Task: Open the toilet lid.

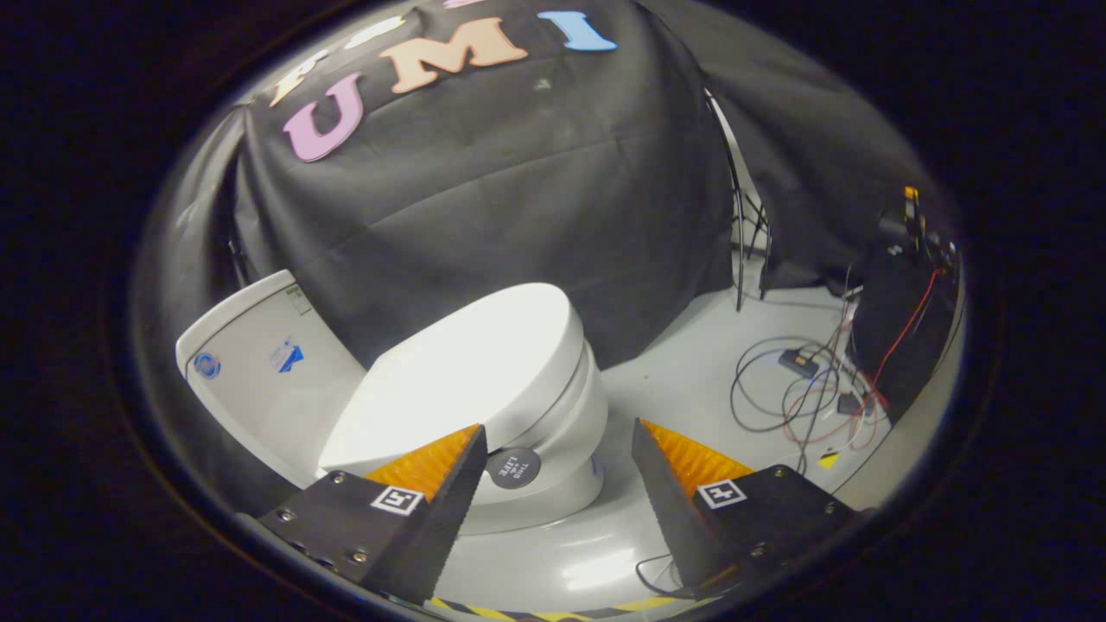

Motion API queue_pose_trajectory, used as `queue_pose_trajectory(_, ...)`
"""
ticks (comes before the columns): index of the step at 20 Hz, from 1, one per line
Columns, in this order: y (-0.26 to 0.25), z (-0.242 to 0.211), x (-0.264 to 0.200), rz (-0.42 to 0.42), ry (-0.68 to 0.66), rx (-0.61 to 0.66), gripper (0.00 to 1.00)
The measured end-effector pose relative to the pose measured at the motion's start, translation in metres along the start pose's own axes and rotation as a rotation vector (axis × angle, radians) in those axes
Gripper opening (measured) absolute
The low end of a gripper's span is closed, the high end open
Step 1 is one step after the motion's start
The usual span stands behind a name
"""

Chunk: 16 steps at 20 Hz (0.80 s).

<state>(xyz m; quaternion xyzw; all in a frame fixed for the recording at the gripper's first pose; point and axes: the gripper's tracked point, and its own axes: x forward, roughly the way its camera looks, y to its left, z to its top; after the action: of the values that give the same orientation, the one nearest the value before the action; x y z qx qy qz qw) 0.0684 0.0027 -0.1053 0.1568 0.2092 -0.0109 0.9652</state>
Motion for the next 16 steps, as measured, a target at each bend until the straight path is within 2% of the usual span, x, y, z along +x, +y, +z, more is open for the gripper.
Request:
queue_pose_trajectory(5, 0.016, -0.027, 0.026, 0.043, 0.099, 0.203, 0.99)
queue_pose_trajectory(8, 0.025, -0.039, 0.034, 0.057, 0.155, 0.311, 0.79)
queue_pose_trajectory(12, 0.042, -0.050, 0.043, 0.126, 0.225, 0.487, 0.78)
queue_pose_trajectory(13, 0.048, -0.058, 0.058, 0.141, 0.206, 0.537, 0.66)
queue_pose_trajectory(14, 0.046, -0.047, 0.048, 0.181, 0.195, 0.585, 0.53)
queue_pose_trajectory(15, 0.045, -0.047, 0.048, 0.194, 0.198, 0.619, 0.53)
queue_pose_trajectory(16, 0.032, -0.058, 0.053, 0.105, 0.208, 0.620, 0.38)
